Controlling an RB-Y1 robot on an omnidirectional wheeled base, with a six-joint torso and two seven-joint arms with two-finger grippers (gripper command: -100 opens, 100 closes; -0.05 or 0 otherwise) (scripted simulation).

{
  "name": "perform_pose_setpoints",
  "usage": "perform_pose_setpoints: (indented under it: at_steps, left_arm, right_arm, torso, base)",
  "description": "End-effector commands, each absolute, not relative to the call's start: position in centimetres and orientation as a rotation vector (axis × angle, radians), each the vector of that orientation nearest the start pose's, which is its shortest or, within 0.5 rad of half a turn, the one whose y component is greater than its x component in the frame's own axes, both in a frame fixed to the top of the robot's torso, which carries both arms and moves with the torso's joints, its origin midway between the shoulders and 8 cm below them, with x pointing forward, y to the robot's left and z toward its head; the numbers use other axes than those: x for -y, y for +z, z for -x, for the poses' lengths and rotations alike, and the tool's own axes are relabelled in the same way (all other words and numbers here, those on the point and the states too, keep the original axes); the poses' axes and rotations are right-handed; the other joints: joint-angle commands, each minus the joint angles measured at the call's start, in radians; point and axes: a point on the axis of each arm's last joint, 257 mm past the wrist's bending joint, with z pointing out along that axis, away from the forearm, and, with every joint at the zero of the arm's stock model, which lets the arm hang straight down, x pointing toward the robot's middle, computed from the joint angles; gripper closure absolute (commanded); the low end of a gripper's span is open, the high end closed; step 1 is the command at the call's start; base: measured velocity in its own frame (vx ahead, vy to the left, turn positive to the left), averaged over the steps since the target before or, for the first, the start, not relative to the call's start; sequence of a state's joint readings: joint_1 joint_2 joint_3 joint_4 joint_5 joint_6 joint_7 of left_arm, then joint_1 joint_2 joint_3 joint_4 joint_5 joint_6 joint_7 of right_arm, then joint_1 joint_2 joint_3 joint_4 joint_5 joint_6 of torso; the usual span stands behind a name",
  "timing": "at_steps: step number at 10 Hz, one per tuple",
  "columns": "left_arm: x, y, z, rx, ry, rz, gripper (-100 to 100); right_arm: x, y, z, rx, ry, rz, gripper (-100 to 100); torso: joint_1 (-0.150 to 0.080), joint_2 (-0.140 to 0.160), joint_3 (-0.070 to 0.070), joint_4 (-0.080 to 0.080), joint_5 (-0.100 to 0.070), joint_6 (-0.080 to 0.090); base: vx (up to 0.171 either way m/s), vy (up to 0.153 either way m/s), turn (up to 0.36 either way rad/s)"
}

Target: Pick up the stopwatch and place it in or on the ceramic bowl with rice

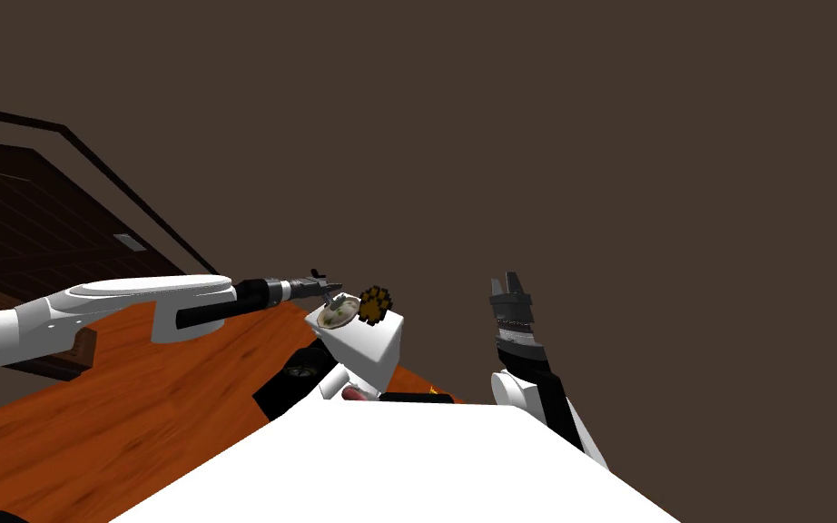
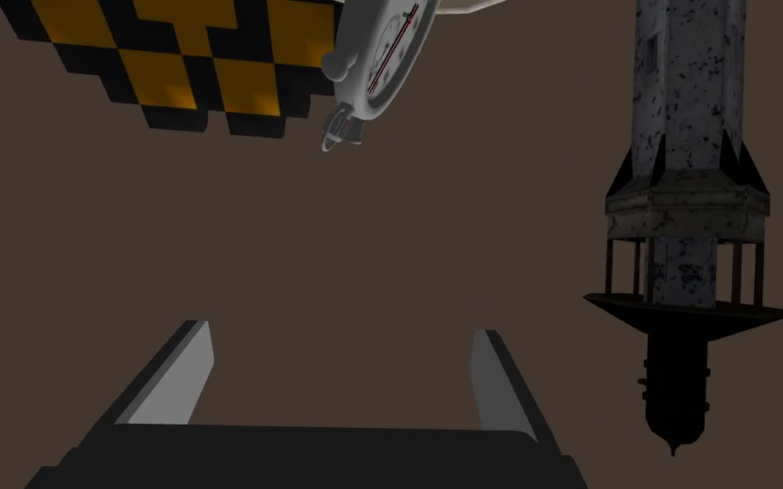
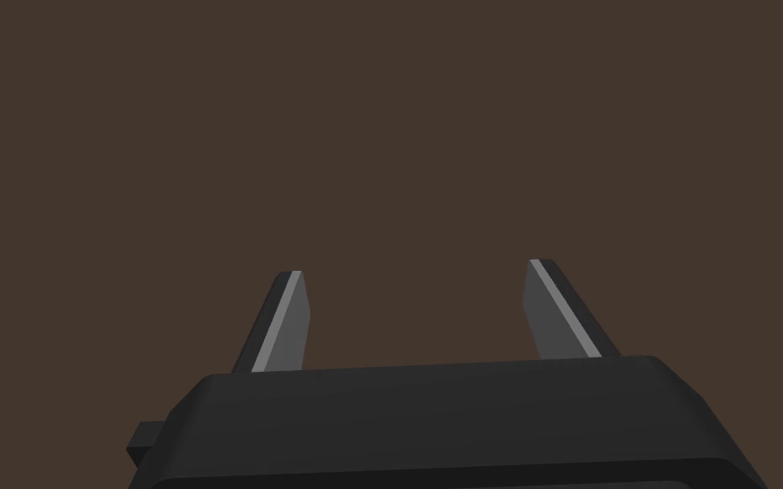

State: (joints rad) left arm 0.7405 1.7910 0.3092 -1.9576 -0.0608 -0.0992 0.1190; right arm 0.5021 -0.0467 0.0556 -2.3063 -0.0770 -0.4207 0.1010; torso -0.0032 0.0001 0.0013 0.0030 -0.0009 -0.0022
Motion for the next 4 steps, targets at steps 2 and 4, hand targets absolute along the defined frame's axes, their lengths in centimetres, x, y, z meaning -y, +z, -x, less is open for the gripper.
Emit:
perform_pose_setpoints:
  at_steps: [2, 4]
  left_arm:
    - [-39.67, -9.26, -45.16, -2.028, -0.213, -0.330, 0]
    - [-39.67, -9.26, -45.16, -2.028, -0.213, -0.330, 0]
  right_arm:
    - [26.52, 1.89, -35.39, -0.676, 1.304, -0.685, 0]
    - [26.52, 1.89, -35.39, -0.676, 1.304, -0.685, 0]
  torso:
    - [0.000, 0.000, 0.000, 0.000, 0.000, 0.000]
    - [0.000, 0.000, 0.000, 0.000, 0.000, 0.000]
  base:
    - [0.000, 0.000, 0.000]
    - [0.000, 0.000, 0.000]
